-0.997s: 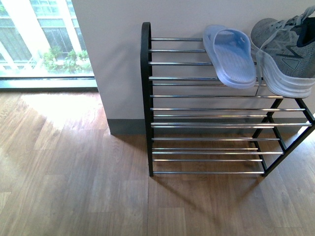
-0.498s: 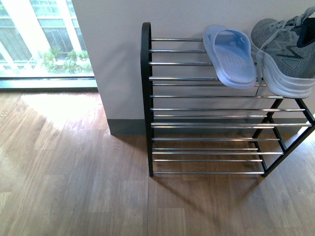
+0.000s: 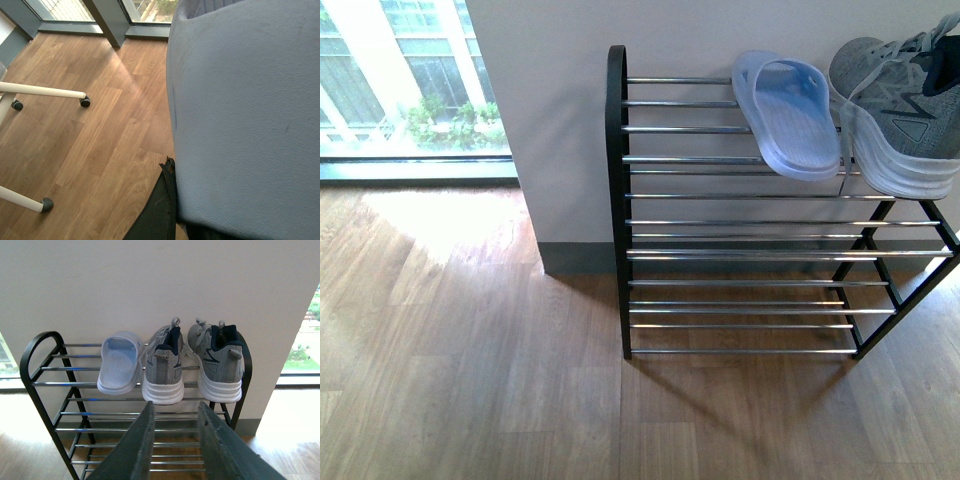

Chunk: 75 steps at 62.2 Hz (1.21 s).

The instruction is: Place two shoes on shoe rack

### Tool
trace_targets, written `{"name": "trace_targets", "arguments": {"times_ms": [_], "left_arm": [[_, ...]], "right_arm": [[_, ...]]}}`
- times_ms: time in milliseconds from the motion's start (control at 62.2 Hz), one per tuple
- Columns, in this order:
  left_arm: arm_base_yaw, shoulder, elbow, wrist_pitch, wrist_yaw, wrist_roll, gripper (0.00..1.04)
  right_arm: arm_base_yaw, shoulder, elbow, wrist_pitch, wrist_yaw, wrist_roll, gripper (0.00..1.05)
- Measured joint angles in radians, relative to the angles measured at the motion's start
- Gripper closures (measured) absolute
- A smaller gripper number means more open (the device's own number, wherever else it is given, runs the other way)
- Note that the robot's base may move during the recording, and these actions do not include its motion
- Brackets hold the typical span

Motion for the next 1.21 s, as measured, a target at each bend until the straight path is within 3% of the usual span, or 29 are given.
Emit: {"name": "trace_targets", "arguments": {"times_ms": [306, 386, 450, 515, 708, 965, 1110, 1206], "left_arm": [[0.005, 0.0, 0.0, 0.0, -0.006, 0.0, 1.03], [0.004, 0.002, -0.003, 0.006, 0.011, -0.008, 1.03], [-0.03, 0.085, 0.008, 0.235, 0.217, -0.13, 1.03], [-0.092, 0.202, 0.154, 0.216, 0.301, -0.216, 1.03], [-0.178, 0.542, 0.626, -0.057, 0.297, -0.259, 1.03], [-0.22, 0.917, 1.155, -0.348, 0.239, -0.206, 1.03], [-0.287, 1.15, 1.559, -0.637, 0.224, -0.176, 1.03], [-0.319, 1.237, 1.702, -0.771, 0.208, -0.167, 1.03]], "right_arm": [[0.0, 0.0, 0.0, 0.0, 0.001, 0.001, 0.08], [0.0, 0.0, 0.0, -0.002, 0.005, 0.0, 0.09], [0.0, -0.001, 0.0, -0.003, 0.011, 0.001, 0.09], [0.0, -0.002, 0.0, -0.002, 0.006, 0.0, 0.09], [0.0, -0.002, 0.0, -0.003, 0.005, 0.0, 0.09], [0.0, -0.002, 0.0, -0.003, 0.004, 0.0, 0.09], [0.0, -0.002, 0.0, -0.003, 0.005, 0.0, 0.09], [0.0, -0.002, 0.0, -0.003, 0.004, 0.0, 0.09]]}}
